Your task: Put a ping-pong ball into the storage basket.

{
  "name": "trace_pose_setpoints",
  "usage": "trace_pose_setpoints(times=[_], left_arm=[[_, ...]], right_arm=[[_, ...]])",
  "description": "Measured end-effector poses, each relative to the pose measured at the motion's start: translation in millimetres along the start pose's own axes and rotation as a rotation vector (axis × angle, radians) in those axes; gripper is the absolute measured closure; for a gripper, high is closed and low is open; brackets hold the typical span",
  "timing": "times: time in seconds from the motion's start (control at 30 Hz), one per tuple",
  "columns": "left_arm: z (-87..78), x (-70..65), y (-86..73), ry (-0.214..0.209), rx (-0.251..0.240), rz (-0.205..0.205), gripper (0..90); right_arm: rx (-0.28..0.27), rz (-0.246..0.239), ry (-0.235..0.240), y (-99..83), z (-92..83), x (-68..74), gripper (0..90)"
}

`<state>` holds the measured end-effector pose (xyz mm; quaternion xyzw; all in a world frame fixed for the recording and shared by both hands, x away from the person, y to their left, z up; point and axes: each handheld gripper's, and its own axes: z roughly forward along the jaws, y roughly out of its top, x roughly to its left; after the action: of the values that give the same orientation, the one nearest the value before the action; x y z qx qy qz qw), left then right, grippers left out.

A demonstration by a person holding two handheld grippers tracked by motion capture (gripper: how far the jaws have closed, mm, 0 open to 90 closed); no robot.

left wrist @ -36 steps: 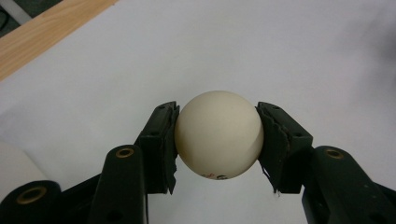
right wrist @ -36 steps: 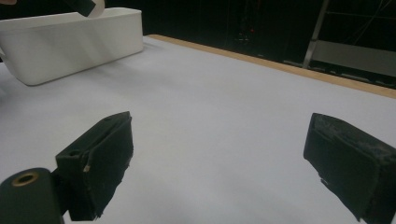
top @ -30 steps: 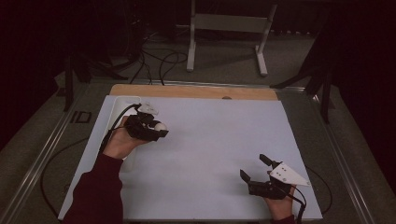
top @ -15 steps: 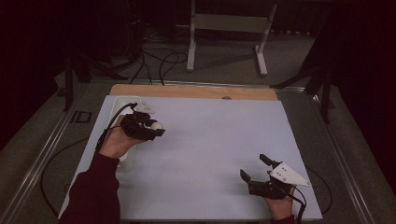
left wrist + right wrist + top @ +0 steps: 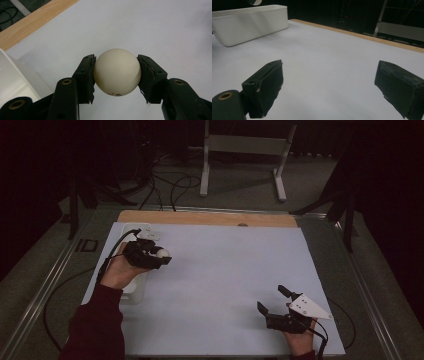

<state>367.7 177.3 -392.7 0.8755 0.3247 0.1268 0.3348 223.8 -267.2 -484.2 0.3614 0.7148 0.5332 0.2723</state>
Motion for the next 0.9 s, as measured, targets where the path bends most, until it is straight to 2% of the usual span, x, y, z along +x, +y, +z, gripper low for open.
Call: trace_pose_setpoints(times=[0.9], left_arm=[[-11.5, 10.9, -7.3, 0.035, -0.012, -0.015, 51.3]], right_arm=[[-0.002, 0.0, -0.002, 0.1, -0.3, 0.1, 8.1]])
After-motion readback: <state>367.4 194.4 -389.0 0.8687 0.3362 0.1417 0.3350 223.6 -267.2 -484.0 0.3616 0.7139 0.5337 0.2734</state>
